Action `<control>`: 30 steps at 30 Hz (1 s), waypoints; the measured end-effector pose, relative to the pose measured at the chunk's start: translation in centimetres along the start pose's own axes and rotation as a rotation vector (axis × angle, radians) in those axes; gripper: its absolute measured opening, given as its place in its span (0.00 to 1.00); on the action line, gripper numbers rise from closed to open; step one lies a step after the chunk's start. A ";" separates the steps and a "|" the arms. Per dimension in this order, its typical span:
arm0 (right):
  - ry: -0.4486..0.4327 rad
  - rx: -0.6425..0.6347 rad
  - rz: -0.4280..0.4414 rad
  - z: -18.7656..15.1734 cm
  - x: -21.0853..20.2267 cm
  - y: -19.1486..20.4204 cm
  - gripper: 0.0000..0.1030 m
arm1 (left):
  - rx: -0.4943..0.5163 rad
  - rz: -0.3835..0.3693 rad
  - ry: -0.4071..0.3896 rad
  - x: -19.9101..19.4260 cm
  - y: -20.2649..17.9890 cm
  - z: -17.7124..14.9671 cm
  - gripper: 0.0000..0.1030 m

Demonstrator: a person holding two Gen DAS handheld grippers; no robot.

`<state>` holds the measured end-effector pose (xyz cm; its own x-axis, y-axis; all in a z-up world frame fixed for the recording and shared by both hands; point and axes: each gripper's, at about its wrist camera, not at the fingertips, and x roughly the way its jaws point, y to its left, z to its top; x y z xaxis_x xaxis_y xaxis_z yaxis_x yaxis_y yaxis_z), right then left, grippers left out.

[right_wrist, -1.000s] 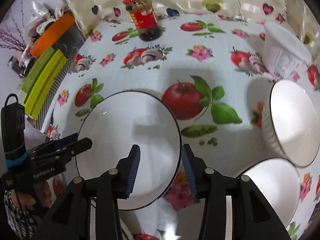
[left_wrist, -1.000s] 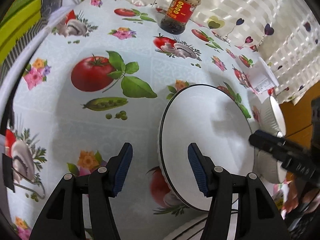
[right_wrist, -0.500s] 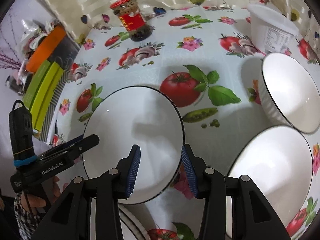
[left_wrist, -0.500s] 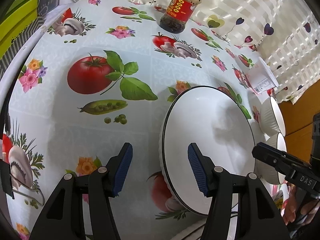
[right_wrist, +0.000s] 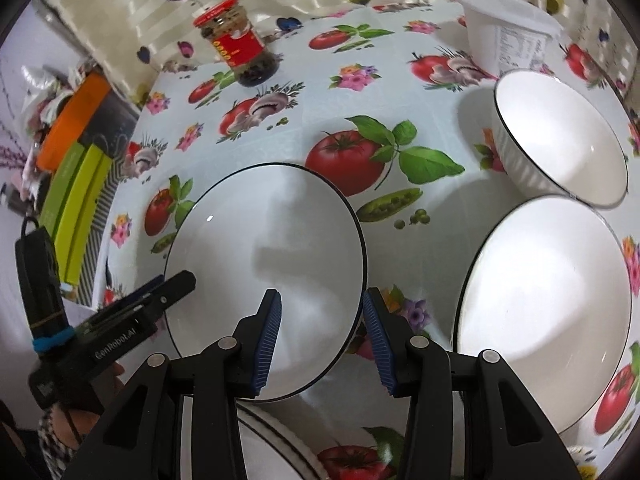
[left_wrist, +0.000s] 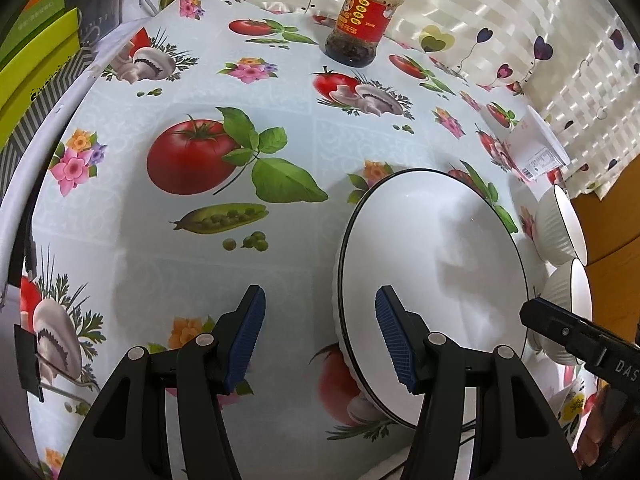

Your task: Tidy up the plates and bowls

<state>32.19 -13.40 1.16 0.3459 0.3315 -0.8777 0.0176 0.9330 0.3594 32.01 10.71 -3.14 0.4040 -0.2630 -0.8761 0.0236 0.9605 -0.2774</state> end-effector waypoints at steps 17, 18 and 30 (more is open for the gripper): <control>-0.002 -0.061 0.068 0.7 1.7 2.6 0.40 | -0.015 0.028 -0.010 -0.4 1.2 0.0 0.56; 0.004 -0.075 0.083 0.8 2.0 2.9 0.38 | -0.018 0.029 -0.009 -0.5 1.4 0.0 0.56; 0.056 -0.048 0.112 1.7 4.6 1.6 0.22 | -0.055 0.047 -0.031 -1.2 3.8 -0.1 0.56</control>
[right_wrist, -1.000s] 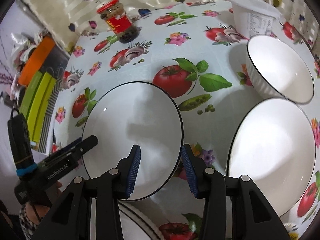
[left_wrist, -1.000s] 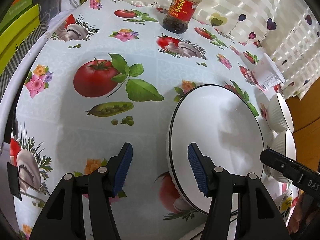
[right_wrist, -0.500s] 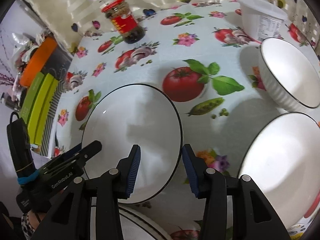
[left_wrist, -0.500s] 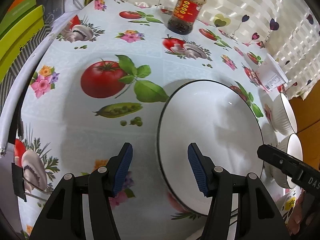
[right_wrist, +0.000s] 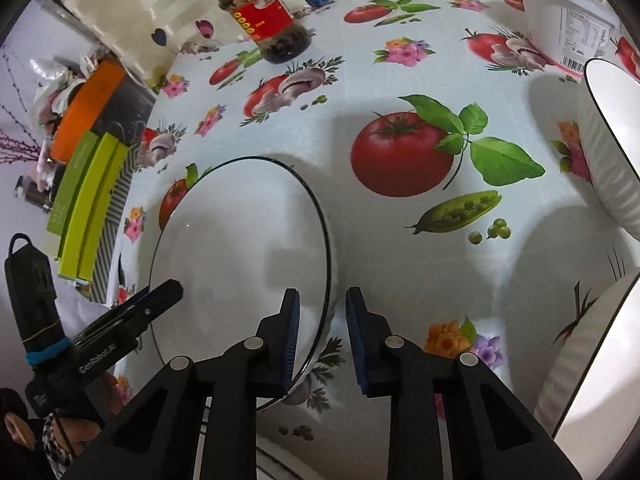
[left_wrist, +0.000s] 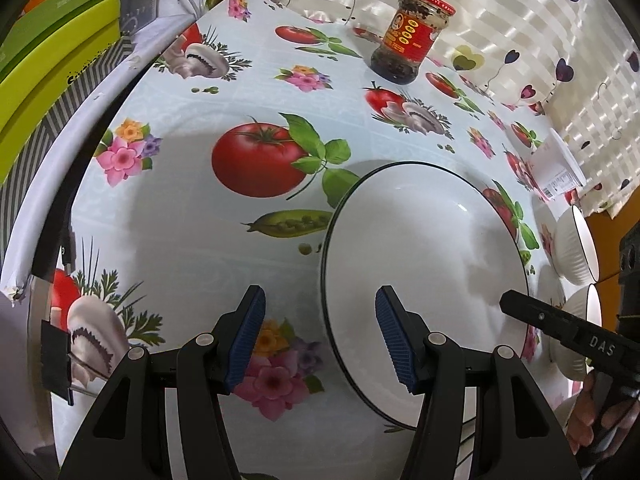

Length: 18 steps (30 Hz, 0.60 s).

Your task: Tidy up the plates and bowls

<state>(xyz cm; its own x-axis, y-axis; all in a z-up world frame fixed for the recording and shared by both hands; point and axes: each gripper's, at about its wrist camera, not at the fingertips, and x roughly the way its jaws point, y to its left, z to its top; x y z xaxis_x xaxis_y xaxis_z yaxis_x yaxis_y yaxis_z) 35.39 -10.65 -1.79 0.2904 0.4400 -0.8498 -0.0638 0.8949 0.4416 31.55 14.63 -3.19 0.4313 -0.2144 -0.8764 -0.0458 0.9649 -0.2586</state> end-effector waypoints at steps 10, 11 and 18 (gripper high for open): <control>0.003 -0.025 0.019 0.5 0.7 -0.4 0.16 | 0.015 -0.017 -0.014 0.0 0.4 0.0 0.25; 0.004 -0.031 0.024 0.5 0.8 -0.3 0.16 | 0.011 -0.036 -0.015 0.0 0.4 0.0 0.22; -0.006 -0.087 0.017 0.5 0.9 0.2 0.15 | 0.057 -0.012 -0.026 -0.1 -0.7 -0.1 0.15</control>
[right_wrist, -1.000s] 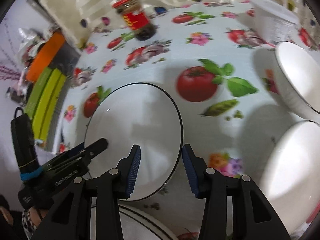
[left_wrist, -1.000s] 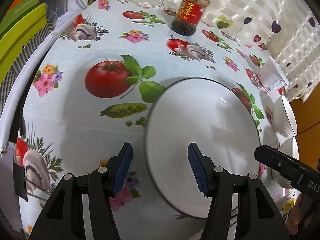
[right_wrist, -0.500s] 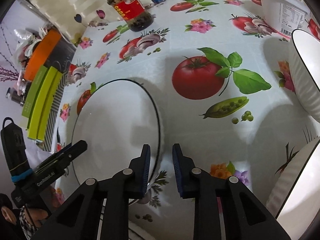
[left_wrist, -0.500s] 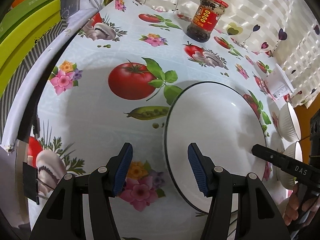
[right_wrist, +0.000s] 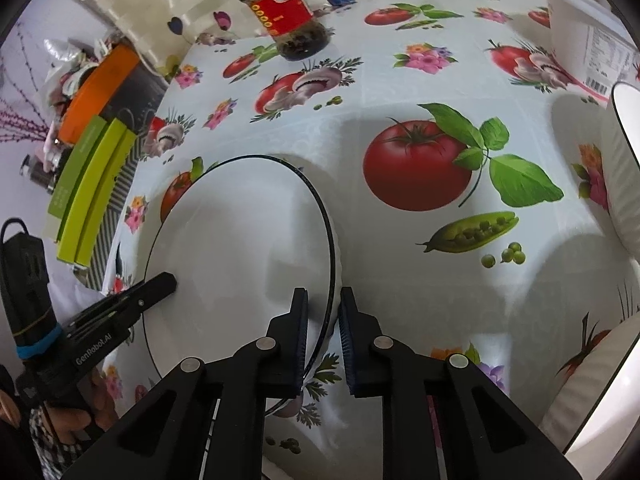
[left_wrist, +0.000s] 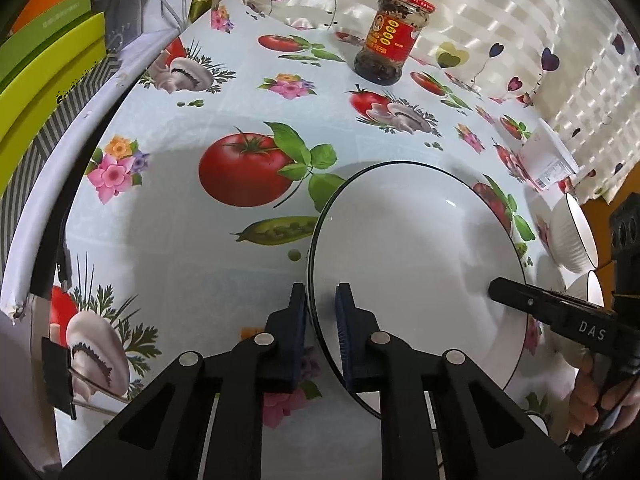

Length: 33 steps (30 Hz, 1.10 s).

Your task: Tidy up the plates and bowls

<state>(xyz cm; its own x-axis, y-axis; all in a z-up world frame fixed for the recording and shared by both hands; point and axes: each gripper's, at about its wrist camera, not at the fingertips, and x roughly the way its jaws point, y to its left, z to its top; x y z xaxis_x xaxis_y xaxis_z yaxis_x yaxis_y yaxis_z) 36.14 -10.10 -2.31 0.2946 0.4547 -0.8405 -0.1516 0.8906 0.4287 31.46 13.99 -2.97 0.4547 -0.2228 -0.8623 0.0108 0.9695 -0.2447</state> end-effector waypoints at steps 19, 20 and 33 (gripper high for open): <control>-0.006 0.033 0.012 -0.2 -0.8 0.0 0.14 | -0.009 0.007 -0.037 -0.9 -0.5 -0.5 0.15; -0.008 0.029 0.010 -0.2 -1.0 0.1 0.14 | -0.010 0.008 -0.041 -1.1 -0.6 -0.4 0.15; -0.064 0.010 0.036 -1.0 -4.9 1.4 0.14 | -0.008 0.006 -0.094 -4.6 -2.1 -0.6 0.15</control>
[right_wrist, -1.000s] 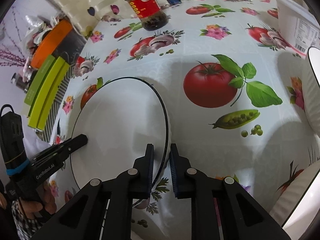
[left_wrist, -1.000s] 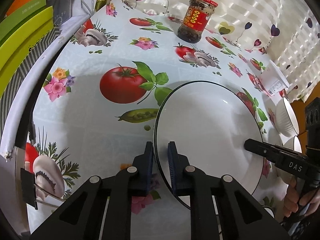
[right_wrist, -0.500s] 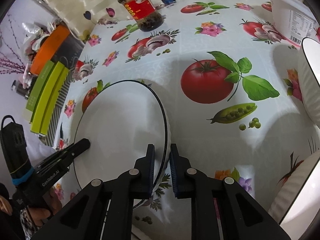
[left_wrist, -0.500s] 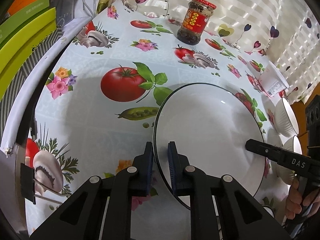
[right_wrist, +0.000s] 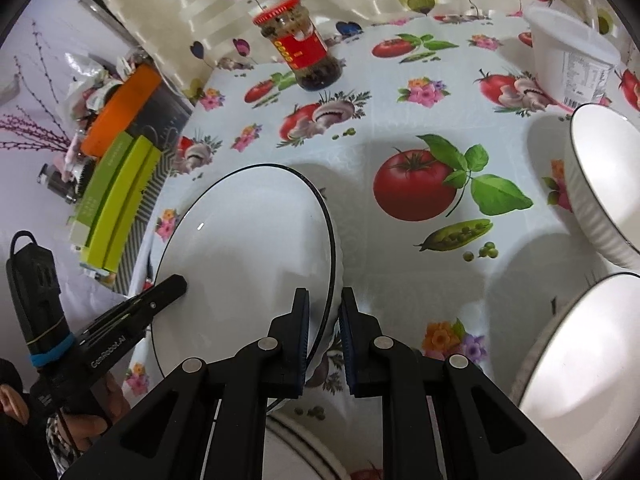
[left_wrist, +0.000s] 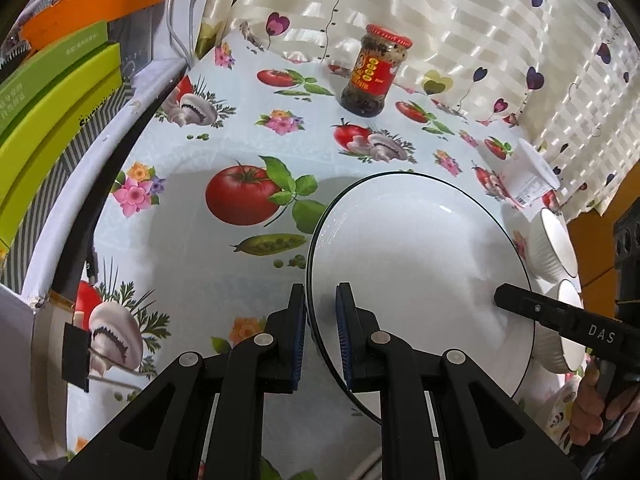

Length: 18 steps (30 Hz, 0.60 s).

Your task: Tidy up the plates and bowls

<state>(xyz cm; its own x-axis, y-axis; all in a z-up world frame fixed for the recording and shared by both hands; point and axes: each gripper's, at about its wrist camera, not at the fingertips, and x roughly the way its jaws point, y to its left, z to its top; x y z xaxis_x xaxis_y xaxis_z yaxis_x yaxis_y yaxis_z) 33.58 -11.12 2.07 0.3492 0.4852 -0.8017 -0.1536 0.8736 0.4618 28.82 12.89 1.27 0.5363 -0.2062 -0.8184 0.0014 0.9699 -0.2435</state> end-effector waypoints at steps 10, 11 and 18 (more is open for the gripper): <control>-0.009 0.006 0.033 -2.3 -4.0 0.6 0.14 | 0.014 -0.002 -0.029 -3.5 -1.5 -1.5 0.15; -0.010 0.002 0.032 -2.7 -4.3 0.7 0.14 | 0.013 -0.004 -0.030 -3.8 -1.6 -1.8 0.15; -0.019 -0.005 0.041 -5.7 -6.7 1.0 0.14 | 0.014 -0.011 -0.039 -6.0 -2.5 -4.5 0.15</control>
<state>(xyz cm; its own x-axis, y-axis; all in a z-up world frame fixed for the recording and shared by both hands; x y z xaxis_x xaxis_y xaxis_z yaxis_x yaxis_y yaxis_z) 25.85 -13.30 5.68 0.3599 0.5199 -0.7747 -0.1726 0.8531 0.4924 21.81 11.15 4.44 0.5685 -0.2123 -0.7948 0.0193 0.9693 -0.2450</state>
